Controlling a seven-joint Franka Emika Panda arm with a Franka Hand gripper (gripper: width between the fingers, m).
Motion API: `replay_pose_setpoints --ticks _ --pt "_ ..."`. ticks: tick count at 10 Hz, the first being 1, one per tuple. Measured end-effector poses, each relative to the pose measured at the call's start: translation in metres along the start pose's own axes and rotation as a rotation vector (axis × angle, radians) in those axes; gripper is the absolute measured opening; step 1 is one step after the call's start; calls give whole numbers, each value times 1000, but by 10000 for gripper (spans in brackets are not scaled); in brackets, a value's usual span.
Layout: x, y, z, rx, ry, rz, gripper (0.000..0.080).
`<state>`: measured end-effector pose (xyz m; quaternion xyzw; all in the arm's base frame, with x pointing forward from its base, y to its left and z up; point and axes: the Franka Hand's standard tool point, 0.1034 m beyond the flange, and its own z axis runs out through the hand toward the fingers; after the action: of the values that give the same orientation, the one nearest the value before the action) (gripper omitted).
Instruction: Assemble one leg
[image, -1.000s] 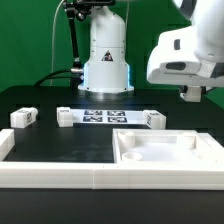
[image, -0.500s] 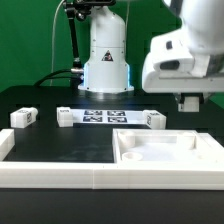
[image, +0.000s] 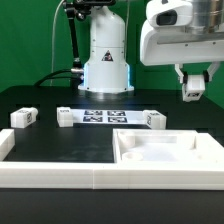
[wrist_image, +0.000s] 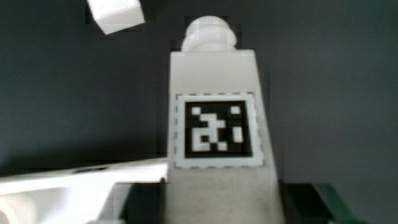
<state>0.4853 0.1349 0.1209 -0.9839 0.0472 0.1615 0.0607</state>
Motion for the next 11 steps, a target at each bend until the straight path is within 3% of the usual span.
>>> replay_pose_setpoints --ticks 2,3,4,6,9,10,11 --pt "10 -1 -1 13 162 -16 290" --pt "20 5 1 17 258 -40 290" --pt "29 10 -9 13 317 -53 290" --pt "49 7 -28 32 470 -56 290" --pt "48 3 -25 46 668 -76 290" --pt "48 5 -22 37 673 -95 290" --pt "57 16 -30 5 688 -162 290"
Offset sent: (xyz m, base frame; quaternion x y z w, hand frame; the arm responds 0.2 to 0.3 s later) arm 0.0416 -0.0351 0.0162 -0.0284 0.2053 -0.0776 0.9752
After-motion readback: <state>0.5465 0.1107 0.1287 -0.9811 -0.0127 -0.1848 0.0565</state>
